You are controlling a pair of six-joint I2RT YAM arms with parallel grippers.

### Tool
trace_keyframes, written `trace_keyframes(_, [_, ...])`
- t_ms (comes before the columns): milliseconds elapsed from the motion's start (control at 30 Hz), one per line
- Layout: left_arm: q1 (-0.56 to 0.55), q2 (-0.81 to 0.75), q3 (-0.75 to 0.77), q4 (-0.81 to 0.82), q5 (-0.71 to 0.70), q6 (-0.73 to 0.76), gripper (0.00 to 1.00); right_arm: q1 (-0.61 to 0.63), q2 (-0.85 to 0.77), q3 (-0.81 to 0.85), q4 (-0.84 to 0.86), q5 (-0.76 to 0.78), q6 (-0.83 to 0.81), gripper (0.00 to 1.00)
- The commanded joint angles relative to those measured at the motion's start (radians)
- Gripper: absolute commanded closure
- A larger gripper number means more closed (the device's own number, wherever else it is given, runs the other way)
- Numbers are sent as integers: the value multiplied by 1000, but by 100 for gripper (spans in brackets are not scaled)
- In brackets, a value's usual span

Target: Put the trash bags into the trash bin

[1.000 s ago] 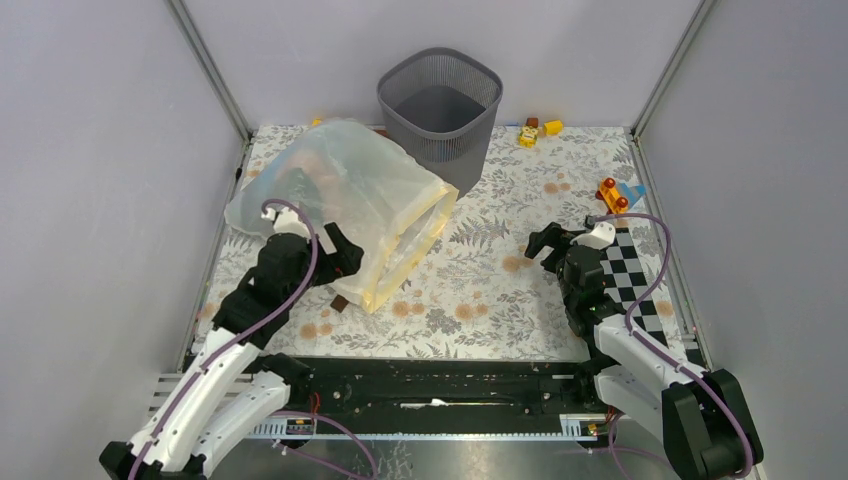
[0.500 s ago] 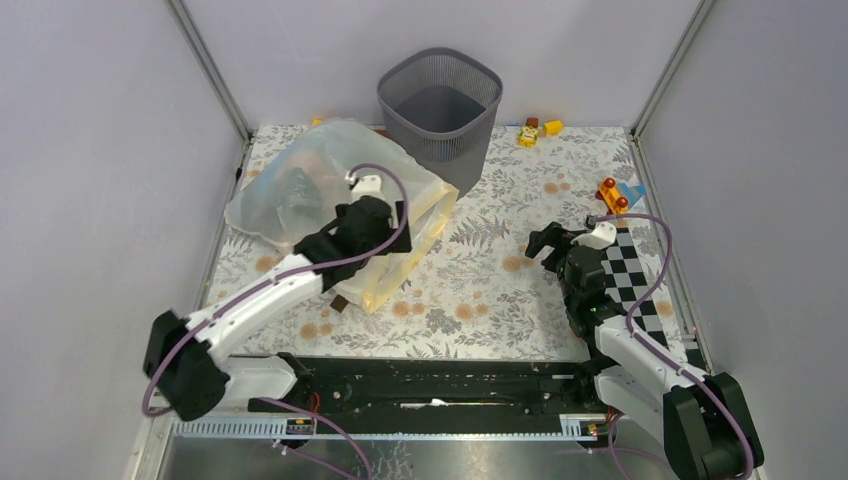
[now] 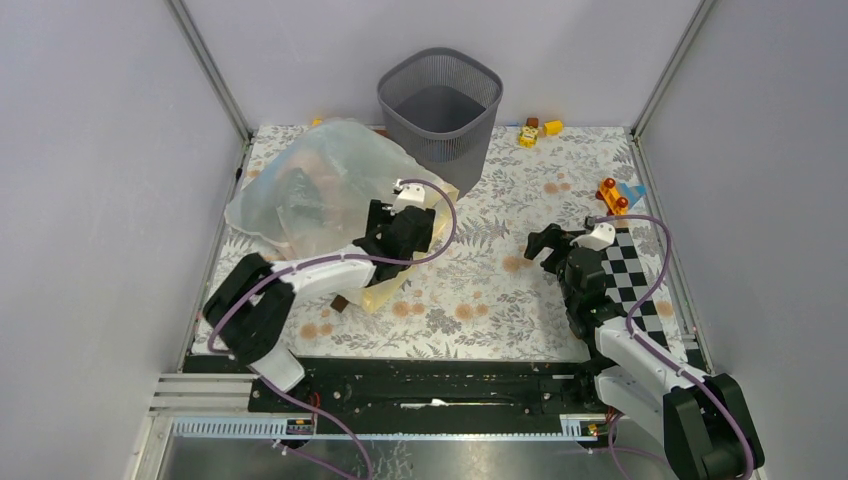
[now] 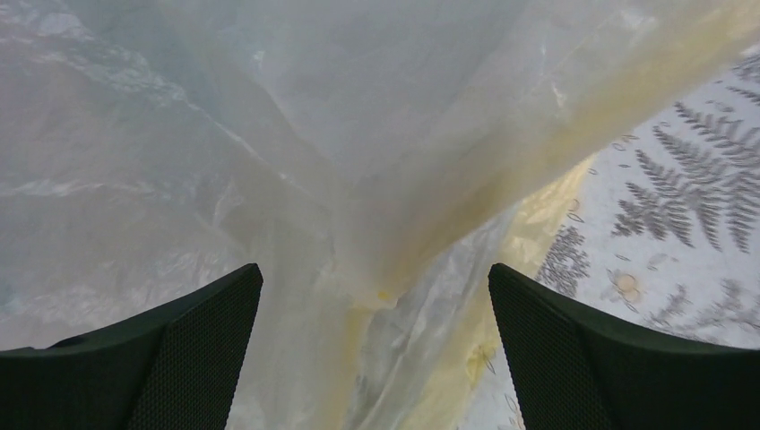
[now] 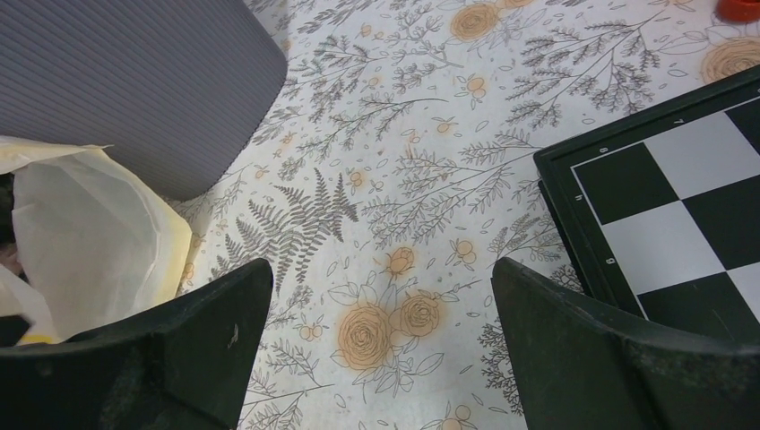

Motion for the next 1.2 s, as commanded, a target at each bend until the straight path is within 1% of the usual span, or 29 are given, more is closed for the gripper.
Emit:
trace_keyframes(0, [35,134,53,168,-70,58,1,5,1,0,56,-30,2,0])
trace_keyframes(67, [53,192,89,167,-75,66,3,5,-2,1,50,-28,1,0])
trace_keyframes(100, [64,215,105,169,-74,71,6,5,-5,-1,49,-27,1,0])
trace_keyframes(133, [76,235,126,162,-62,74,13,5,-11,-3,50,-30,0,0])
trace_keyframes(167, [91,254,136,147,-51,68,23,5,-16,-4,50,-31,0,0])
trace_keyframes(233, [117,265,166,99,-42,44,53,5,-27,-9,51,-36,-2,0])
trace_keyframes(267, [121,254,168,80,-47,37,69,4,-31,-10,51,-42,-3,0])
trace_keyframes(333, [119,201,163,36,-72,37,98,5,-39,-6,49,-83,-14,0])
trace_keyframes(367, [117,167,167,-10,-83,27,100,5,-45,-1,41,-121,-22,0])
trace_keyframes(400, [115,126,172,-59,-90,8,100,6,-54,1,43,-192,-35,2])
trace_keyframes(467, [115,52,185,-166,-104,-25,100,16,-57,-38,150,-276,-26,5])
trace_keyframes(500, [116,18,197,-218,-115,-45,100,26,-46,-60,216,-306,-17,9])
trace_keyframes(533, [118,-8,211,-267,-120,-55,100,39,-32,-60,240,-312,-12,12])
trace_keyframes(600, [118,-43,254,-361,-115,-73,100,104,4,-26,259,-333,-5,18])
trace_keyframes(633, [120,-49,288,-414,-99,-84,100,137,25,-9,277,-339,-4,23])
trace_keyframes(733, [119,-29,429,-598,-35,-109,100,243,98,56,300,-323,-3,35])
trace_keyframes(767, [119,-15,474,-643,-20,-108,100,277,121,78,294,-310,-3,40])
trace_keyframes(800, [120,-3,517,-690,-13,-102,100,307,147,95,293,-284,5,43])
trace_keyframes(900, [139,32,627,-797,22,-48,100,396,211,104,383,-217,53,48])
trace_keyframes(967, [153,59,701,-870,28,-10,100,455,267,125,419,-153,81,49])
trace_keyframes(1033, [163,69,731,-915,4,17,100,521,332,148,472,-87,94,50])
trace_keyframes(1100, [171,58,717,-922,-1,41,100,582,404,183,515,-35,96,54])
trace_keyframes(1167, [181,45,695,-922,10,56,100,626,478,240,519,2,96,67])
